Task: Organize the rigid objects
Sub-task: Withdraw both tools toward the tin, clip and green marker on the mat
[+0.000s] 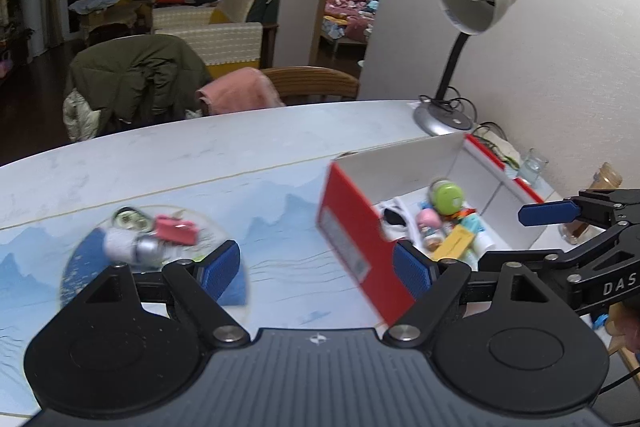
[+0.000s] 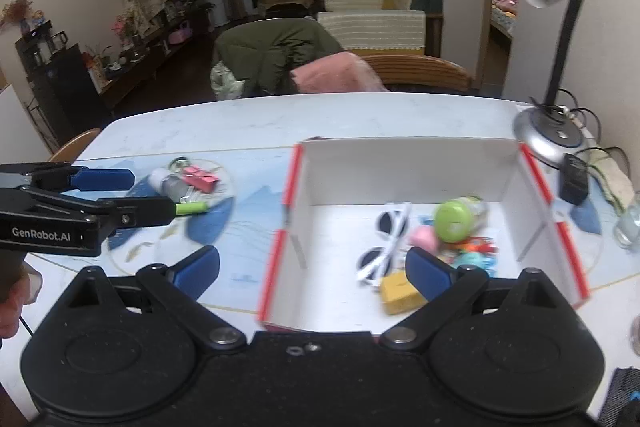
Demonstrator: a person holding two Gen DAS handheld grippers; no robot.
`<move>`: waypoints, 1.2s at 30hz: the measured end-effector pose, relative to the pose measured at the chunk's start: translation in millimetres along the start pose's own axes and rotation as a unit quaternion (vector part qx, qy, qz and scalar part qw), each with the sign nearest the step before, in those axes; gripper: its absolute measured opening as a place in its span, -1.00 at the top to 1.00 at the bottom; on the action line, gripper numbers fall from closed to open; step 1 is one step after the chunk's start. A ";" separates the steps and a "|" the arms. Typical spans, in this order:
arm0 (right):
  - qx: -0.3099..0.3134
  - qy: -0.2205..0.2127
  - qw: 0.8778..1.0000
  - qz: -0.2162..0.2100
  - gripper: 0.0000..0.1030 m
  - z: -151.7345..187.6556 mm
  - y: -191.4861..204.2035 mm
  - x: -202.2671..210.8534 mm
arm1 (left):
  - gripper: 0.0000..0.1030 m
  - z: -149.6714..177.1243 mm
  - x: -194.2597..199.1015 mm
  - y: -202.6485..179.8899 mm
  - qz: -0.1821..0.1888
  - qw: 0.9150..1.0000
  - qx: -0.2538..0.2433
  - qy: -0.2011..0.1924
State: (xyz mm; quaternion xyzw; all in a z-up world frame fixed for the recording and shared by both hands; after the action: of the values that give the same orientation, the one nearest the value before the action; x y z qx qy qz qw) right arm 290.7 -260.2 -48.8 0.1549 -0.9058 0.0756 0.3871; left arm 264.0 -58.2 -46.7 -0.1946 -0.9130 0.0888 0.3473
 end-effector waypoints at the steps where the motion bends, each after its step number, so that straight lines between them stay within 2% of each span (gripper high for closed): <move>1: 0.001 0.000 1.000 -0.002 -0.93 -0.5 6.8 -0.2 | -0.73 2.1 4.0 6.4 -0.003 1.000 0.001 0.000; 3: 0.004 0.000 1.000 -0.007 -0.93 -1.3 19.9 -1.3 | -0.86 6.7 12.1 19.4 -0.007 1.000 0.003 -0.002; 7: 0.013 0.005 1.000 -0.011 -0.93 -1.4 47.7 -6.3 | -0.90 12.7 24.9 45.2 -0.014 1.000 0.008 -0.006; 9: 0.017 0.009 1.000 -0.012 -0.93 -1.9 60.8 -9.9 | -0.98 14.3 29.5 58.1 -0.023 1.000 0.010 -0.009; 18: 0.043 0.017 0.999 -0.014 -0.92 -1.0 116.5 -28.2 | -0.99 13.8 39.4 111.9 -0.045 0.998 0.021 -0.024; 29: 0.094 0.010 0.995 -0.028 -0.91 -12.3 177.5 -78.5 | -0.99 12.0 0.6 175.4 -0.070 0.997 0.025 0.000; 36: 0.102 0.020 0.994 -0.028 -0.91 -12.5 205.8 -121.8 | -0.99 10.4 -41.9 196.0 -0.052 0.998 0.011 0.030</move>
State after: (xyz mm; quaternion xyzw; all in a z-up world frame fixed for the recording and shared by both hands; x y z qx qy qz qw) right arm 308.8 -36.4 -132.0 0.2171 -0.8805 0.1602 0.3897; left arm 343.3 102.2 -137.8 -0.1455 -0.9100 0.0752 0.3809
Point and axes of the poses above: each gripper's, at about its wrist camera, not at the fingertips, and x roughly against the way its jaws point, y to its left, z to its underside, the point moved 5 cm from there along -x, roughly the way its jaws point, and after that the axes turned 13 degrees about z, right-handed, at the moved point
